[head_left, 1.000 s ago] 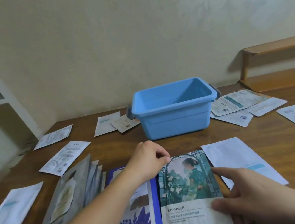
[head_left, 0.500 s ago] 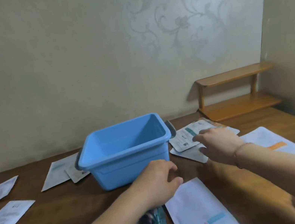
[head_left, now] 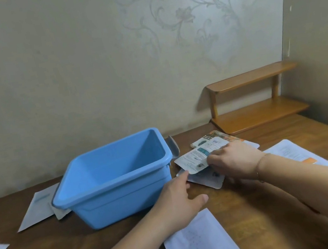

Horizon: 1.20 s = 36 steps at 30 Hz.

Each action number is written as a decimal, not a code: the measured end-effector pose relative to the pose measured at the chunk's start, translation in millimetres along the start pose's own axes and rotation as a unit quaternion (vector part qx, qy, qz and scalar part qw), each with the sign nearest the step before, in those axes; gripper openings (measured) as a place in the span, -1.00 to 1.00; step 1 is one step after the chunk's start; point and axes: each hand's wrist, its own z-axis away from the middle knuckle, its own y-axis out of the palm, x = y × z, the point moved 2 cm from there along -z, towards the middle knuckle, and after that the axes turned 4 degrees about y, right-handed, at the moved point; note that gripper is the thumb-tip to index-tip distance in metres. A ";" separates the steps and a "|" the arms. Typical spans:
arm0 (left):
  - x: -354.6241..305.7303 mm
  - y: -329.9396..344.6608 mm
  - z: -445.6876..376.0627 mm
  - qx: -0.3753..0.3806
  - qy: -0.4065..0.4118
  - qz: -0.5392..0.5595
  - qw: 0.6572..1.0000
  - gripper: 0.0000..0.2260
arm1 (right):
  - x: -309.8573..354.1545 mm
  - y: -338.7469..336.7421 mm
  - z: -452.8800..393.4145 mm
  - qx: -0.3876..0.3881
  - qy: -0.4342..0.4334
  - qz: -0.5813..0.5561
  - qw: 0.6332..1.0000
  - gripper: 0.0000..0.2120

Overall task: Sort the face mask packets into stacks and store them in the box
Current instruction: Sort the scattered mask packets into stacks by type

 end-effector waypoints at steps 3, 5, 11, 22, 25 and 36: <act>-3.5 -1.1 9.5 -0.018 -0.010 0.114 0.993 -0.10 | -6.0 -25.6 42.9 -0.195 0.110 -0.156 0.962 -0.94; -14.7 -1.4 16.8 -0.041 0.004 0.181 0.983 -0.13 | -4.5 -48.4 69.2 -0.240 0.208 -0.309 0.896 -0.86; -52.1 11.4 28.7 0.041 -0.020 0.422 0.905 -0.88 | 17.8 -84.8 99.1 -0.162 0.357 -0.708 0.588 -0.79; -18.0 -46.9 111.0 -0.009 -0.041 0.397 0.917 -0.56 | 89.5 -95.7 86.4 0.039 0.339 -0.770 0.539 -0.80; 20.6 -87.1 137.8 -0.092 -0.091 0.364 0.922 -0.45 | 141.2 -96.3 77.6 0.129 0.322 -0.792 0.503 -0.77; 84.1 -90.4 168.1 -0.142 -0.080 -0.044 0.986 -0.78 | 223.0 -83.4 60.1 0.101 0.362 -0.648 0.663 -0.50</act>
